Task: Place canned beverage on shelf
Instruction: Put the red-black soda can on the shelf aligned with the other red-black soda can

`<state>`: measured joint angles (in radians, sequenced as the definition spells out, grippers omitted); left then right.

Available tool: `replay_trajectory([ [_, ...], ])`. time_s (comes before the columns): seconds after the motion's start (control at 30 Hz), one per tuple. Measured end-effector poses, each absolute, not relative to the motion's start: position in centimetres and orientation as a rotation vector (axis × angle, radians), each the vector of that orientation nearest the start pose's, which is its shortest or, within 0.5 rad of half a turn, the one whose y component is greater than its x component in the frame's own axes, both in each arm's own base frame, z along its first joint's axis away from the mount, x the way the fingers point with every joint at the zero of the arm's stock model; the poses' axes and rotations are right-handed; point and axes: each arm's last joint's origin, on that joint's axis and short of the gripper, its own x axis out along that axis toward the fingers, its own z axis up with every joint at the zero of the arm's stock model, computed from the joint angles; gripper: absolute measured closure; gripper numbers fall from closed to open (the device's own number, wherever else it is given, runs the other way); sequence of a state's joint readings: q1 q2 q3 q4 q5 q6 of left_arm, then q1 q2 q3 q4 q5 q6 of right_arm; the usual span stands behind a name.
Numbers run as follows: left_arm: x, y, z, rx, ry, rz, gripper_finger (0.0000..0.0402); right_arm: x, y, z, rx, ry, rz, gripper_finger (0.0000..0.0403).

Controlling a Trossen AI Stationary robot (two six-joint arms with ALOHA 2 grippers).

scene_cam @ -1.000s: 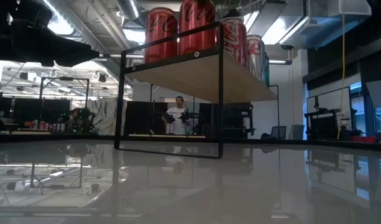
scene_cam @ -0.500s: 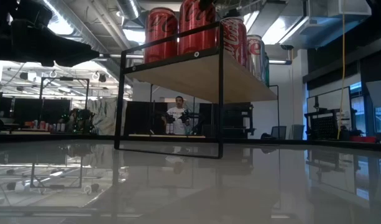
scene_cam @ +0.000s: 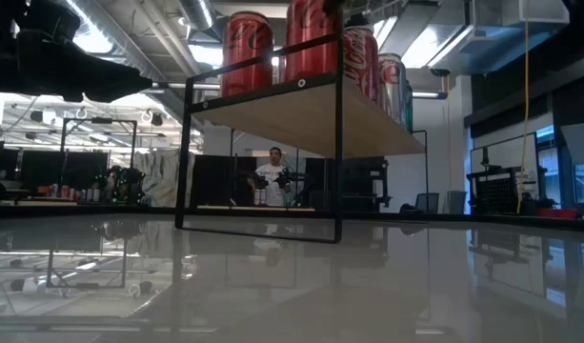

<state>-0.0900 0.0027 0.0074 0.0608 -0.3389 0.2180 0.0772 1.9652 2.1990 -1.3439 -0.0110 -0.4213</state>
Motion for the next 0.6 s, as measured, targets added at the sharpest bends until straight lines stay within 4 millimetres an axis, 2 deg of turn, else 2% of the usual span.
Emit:
replay_trajectory([
  [0.37,9.61,0.10,17.16,0.203,-0.037,0.255,0.0072,38.58,3.09,37.52,-0.635,1.051,0.477,0.0096],
  [0.6,9.60,0.10,17.16,0.203,-0.037,0.255,0.0072,38.34,3.06,37.40,-0.687,1.070,0.513,0.0094],
])
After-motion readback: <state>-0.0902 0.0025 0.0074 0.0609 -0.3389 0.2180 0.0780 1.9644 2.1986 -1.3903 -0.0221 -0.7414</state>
